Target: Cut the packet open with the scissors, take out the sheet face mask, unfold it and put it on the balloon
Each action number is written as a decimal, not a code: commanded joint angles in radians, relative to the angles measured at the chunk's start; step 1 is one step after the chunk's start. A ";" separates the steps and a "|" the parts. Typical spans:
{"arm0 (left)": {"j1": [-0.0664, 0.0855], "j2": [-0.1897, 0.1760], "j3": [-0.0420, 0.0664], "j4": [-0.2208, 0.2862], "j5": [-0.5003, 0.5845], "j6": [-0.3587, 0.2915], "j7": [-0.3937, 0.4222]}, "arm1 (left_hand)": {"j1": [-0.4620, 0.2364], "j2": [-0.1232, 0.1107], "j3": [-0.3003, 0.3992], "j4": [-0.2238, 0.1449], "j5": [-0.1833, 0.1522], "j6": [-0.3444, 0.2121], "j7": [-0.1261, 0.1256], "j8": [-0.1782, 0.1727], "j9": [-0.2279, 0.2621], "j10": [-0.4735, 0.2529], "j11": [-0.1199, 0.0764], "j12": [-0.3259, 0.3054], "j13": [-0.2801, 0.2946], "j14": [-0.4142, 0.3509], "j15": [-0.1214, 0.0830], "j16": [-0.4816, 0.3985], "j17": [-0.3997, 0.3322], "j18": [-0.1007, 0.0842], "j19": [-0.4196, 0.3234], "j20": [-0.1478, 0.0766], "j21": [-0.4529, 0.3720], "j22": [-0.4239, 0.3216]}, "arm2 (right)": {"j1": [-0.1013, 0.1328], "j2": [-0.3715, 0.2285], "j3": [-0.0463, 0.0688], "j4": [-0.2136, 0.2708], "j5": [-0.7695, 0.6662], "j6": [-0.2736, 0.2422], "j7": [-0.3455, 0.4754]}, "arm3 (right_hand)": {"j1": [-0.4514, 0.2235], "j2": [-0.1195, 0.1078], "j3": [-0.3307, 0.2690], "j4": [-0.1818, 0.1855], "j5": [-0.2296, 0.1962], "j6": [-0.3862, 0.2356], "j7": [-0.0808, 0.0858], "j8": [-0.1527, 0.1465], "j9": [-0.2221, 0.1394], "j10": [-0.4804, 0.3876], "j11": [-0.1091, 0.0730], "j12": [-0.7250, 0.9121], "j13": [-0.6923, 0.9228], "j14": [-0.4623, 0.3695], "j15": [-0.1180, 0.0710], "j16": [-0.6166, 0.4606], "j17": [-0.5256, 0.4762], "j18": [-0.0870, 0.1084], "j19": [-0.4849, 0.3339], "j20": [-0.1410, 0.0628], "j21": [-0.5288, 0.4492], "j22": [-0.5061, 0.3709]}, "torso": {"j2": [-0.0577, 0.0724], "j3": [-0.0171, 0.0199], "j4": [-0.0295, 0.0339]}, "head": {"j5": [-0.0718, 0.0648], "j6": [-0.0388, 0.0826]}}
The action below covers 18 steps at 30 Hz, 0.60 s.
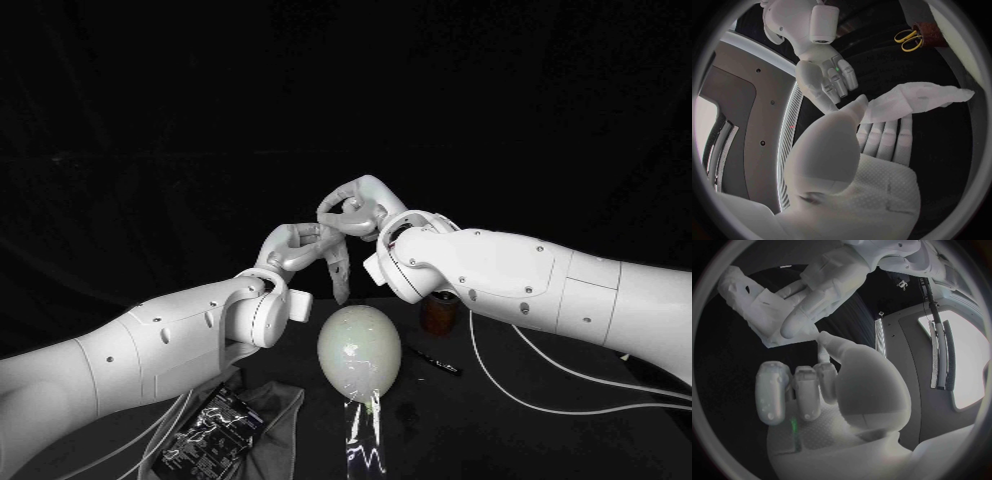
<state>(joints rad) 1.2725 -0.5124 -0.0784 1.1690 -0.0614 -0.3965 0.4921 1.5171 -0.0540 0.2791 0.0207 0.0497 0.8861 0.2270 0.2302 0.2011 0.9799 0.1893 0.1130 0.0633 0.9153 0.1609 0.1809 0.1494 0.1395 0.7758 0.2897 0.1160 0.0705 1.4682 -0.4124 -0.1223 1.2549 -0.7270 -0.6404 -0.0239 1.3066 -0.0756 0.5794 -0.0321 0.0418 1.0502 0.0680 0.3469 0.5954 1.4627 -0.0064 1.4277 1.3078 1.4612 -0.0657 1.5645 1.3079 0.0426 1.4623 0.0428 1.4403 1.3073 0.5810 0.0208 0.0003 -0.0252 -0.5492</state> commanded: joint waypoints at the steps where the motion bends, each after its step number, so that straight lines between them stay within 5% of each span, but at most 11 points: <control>1: 0.001 0.006 0.002 -0.002 0.032 -0.026 0.025 | -0.012 -0.016 0.003 0.001 -0.002 0.009 0.006 -0.006 -0.003 0.010 -0.001 -0.008 0.000 0.008 -0.002 0.004 0.002 0.014 0.004 0.002 -0.004 -0.002 | 0.002 0.001 0.001 0.007 0.001 -0.008 0.007 | 0.005 0.004 0.006 0.003 0.007 0.006 -0.001 0.006 0.001 0.063 -0.004 0.002 0.186 0.110 -0.003 0.006 0.263 -0.012 0.041 -0.001 0.000 0.224 | 0.000 0.0002 0.0005 | 0.000 0.001; 10: 0.001 0.014 0.002 -0.007 0.032 -0.029 0.021 | -0.026 -0.040 0.004 0.003 -0.002 0.009 0.008 -0.013 -0.008 0.010 0.001 -0.021 -0.001 0.005 0.000 0.001 0.002 0.009 -0.015 0.002 -0.013 -0.005 | 0.002 0.010 0.002 0.004 0.002 -0.016 0.008 | 0.005 0.004 0.006 0.003 0.007 0.006 -0.001 0.006 0.001 0.063 -0.004 0.002 0.186 0.110 -0.003 0.006 0.263 -0.012 0.041 -0.001 0.000 0.224 | 0.002 -0.0003 0.0008 | 0.000 -0.001; 14: 0.001 0.017 0.002 -0.008 0.030 -0.033 0.018 | -0.038 -0.058 0.000 0.003 -0.002 0.002 0.014 -0.024 -0.014 -0.009 0.008 -0.041 -0.001 -0.015 0.008 -0.011 0.000 -0.008 -0.116 0.003 -0.040 -0.014 | 0.002 0.015 0.002 -0.001 0.000 -0.019 0.008 | 0.005 0.004 0.006 0.003 0.007 0.006 -0.001 0.006 0.001 0.063 -0.004 0.002 0.186 0.110 -0.003 0.006 0.263 -0.012 0.041 -0.001 0.000 0.224 | 0.001 -0.0003 0.0004 | 0.000 0.000; 18: 0.001 0.018 0.002 -0.010 0.029 -0.040 0.016 | -0.039 -0.065 -0.003 -0.004 -0.002 -0.022 0.017 -0.041 -0.022 -0.066 0.022 -0.049 0.000 -0.094 0.030 -0.048 -0.013 -0.049 -0.292 0.003 -0.072 -0.026 | 0.002 0.019 0.002 -0.006 -0.003 -0.021 0.009 | 0.005 0.004 0.006 0.003 0.007 0.006 -0.001 0.006 0.001 0.063 -0.004 0.002 0.186 0.110 -0.003 0.006 0.263 -0.012 0.041 -0.001 0.000 0.224 | 0.001 -0.0002 0.0008 | 0.000 -0.001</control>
<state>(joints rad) 1.2725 -0.4971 -0.0781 1.1591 -0.0372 -0.4243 0.4968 1.4738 -0.1165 0.2790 0.0207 0.0497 0.8708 0.2236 0.1929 0.1808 0.9263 0.2092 0.0656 0.0634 0.8388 0.1857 0.1411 0.1399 0.1050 0.5094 0.2932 0.0478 0.0463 1.4694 -0.3957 -0.1217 1.2510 -0.7227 -0.6541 -0.0241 1.3043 -0.0779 0.5794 -0.0321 0.0463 1.0508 0.0667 0.3507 0.5950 1.4627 -0.0064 1.4239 1.3078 1.4611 -0.0657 1.5667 1.3076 0.0424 1.4620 0.0430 1.4383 1.3081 0.5820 0.0205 0.0009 -0.0253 -0.5502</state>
